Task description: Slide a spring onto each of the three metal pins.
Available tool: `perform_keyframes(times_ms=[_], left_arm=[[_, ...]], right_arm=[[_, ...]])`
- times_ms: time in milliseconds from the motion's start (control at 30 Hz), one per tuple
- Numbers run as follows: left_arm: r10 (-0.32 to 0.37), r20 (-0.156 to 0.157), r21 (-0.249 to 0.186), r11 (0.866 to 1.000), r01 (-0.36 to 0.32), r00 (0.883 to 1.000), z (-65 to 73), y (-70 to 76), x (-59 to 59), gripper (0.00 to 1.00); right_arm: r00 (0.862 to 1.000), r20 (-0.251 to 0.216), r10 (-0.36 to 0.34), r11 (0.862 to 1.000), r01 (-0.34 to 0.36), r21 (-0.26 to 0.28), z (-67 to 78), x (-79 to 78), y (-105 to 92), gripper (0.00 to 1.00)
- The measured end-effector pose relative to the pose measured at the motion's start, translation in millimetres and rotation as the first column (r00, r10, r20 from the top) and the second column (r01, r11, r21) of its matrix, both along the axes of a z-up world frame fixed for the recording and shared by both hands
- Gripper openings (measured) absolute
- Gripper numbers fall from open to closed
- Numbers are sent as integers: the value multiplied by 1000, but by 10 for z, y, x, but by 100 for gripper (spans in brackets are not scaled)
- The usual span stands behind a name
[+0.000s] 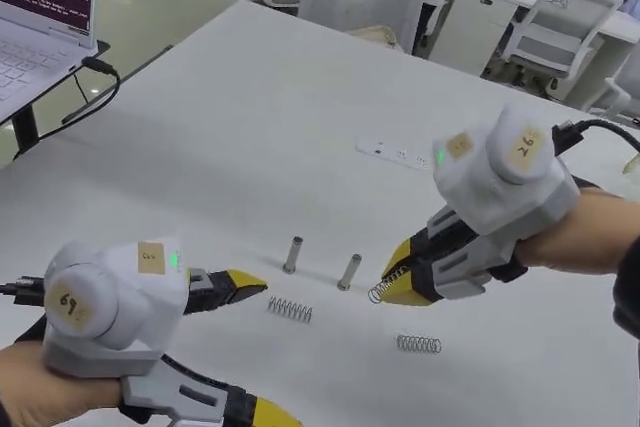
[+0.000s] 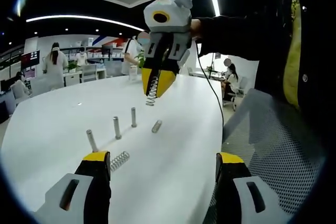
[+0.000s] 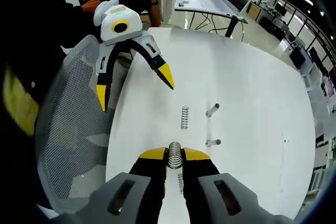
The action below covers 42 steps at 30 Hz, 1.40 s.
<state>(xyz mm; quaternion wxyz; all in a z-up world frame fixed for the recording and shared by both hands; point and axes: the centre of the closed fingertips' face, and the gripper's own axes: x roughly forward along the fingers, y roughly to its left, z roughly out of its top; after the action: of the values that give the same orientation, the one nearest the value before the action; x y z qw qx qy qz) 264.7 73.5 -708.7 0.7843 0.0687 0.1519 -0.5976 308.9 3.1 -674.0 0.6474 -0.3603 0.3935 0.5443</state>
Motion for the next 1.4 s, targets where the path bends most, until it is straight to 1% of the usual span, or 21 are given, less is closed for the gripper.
perform_keyframes(times_ms=[233, 367, 467, 700, 867, 967, 1200, 1300, 1400], left_arm=[[6, -5, -5, 1000, -6, 1000, -18, -4, 9, 78], [8, -4, -9, 1000, -8, 1000, -11, -8, 18, 77], [11, -2, -11, 1000, -11, 1000, -5, -7, 24, 77], [23, 0, -18, 1000, -23, 1000, 15, 15, 43, 77], [32, 1, -22, 999, -32, 999, 14, 38, 52, 77], [45, -2, -27, 999, -45, 999, 10, 63, 74, 77], [72, 2, -36, 997, -72, 997, 12, 136, 117, 77], [97, 11, -37, 995, -96, 995, 18, 203, 156, 76], [115, 28, -28, 993, -114, 993, 18, 250, 191, 76]], right_arm=[[1000, 19, 8, 1000, -7, -20, 87, 243, 20, 8], [999, 28, 19, 999, -18, -32, 113, 358, 56, 8], [999, 36, 31, 999, -30, -42, 123, 459, 109, 8], [997, 41, 61, 997, -59, -52, 106, 608, 277, 8], [996, 43, 84, 994, -81, -73, 26, 710, 414, 8], [995, 37, 90, 994, -87, -73, -19, 736, 488, 8], [994, 31, 104, 990, -101, -94, -125, 820, 552, 8], [993, 23, 112, 988, -109, -109, -181, 834, 573, 8], [993, 22, 118, 986, -115, -123, -245, 897, 573, 8]])
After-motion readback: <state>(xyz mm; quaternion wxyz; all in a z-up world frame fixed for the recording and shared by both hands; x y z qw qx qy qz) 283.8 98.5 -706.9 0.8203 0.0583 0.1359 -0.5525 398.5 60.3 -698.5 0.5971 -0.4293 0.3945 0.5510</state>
